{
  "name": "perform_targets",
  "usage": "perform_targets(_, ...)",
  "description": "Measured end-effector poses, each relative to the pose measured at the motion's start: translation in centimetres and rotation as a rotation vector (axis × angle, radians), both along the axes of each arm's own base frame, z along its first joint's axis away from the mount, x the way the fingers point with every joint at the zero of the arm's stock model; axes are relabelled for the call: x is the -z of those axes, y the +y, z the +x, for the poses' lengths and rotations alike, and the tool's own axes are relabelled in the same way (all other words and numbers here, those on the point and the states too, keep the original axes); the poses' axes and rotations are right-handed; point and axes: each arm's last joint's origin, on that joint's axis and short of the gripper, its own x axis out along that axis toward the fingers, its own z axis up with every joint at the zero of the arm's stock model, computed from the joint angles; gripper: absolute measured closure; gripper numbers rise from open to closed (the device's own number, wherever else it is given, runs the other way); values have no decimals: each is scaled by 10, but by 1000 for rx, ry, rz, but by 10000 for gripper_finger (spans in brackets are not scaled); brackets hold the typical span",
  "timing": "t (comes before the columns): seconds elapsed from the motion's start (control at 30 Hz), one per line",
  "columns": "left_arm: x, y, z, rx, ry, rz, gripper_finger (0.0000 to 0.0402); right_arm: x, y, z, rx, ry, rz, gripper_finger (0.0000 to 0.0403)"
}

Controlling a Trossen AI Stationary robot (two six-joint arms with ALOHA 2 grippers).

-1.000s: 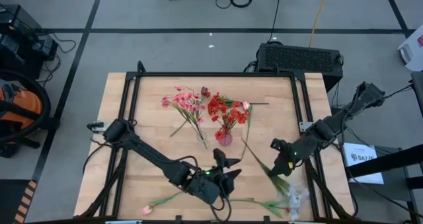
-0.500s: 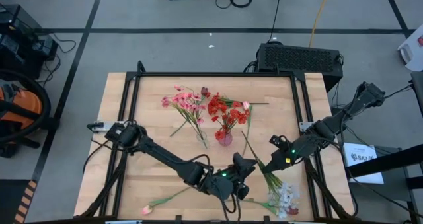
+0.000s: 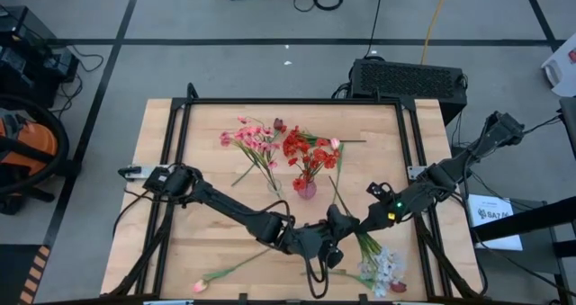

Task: Sort flowers into vase by color
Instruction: Put the white flowers into the transparent vase

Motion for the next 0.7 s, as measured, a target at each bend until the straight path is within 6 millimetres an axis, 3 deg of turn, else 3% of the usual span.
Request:
perform_targets(0.5,1,18,9,96,-3,-139,375,-4,1,0,-2,-11,55,380)
perform_targets(0.7,1,19,10,106,1,-149,384,-2,1,0,-3,-1,37,351)
